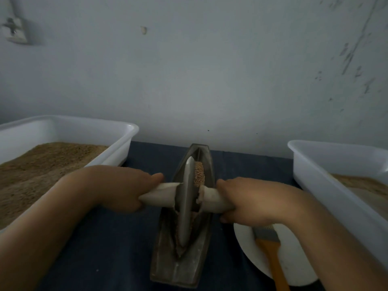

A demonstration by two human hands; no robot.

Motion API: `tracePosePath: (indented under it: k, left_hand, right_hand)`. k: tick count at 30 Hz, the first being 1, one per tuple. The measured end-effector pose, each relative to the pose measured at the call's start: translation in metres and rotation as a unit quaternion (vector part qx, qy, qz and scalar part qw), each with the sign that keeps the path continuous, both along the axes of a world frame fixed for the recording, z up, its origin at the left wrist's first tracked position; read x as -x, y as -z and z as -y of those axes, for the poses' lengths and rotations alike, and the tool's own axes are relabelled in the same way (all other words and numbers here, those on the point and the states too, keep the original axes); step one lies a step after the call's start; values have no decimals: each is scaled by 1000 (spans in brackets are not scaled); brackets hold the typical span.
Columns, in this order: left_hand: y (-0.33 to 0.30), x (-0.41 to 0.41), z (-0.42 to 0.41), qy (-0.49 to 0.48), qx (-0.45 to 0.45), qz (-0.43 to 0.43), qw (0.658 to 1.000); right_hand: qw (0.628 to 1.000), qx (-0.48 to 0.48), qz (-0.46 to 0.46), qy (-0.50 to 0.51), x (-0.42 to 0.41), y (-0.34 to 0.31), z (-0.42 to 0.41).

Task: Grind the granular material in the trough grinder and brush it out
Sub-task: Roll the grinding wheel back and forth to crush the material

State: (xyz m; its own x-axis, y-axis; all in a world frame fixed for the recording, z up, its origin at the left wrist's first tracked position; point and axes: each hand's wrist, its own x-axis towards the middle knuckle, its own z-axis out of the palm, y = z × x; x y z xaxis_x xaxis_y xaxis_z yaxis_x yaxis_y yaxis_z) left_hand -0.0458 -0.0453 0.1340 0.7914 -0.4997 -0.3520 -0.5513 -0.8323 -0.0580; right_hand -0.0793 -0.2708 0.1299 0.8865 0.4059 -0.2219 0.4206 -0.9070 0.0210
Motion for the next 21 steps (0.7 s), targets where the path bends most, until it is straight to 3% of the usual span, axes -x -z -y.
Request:
tracePosePath:
  k: [4, 7, 13, 18, 21]
  left_hand:
    - [3, -5, 1, -3, 14, -14, 1000]
    - [12, -16, 6, -15, 55, 13, 998]
    - [30, -42, 16, -44, 62, 139, 987]
    - [47, -51, 20, -34, 85, 289, 953]
    - [48, -49, 19, -34, 86, 290, 953]
  right_hand:
    - [1000, 0, -7, 4, -3, 2, 0]
    - [999, -14, 39, 31, -16, 11, -1]
    - [982, -22, 184, 44, -43, 32, 8]
    - [968, -20, 245, 51, -48, 40, 8]
    - [967, -2, 250, 45, -46, 38, 7]
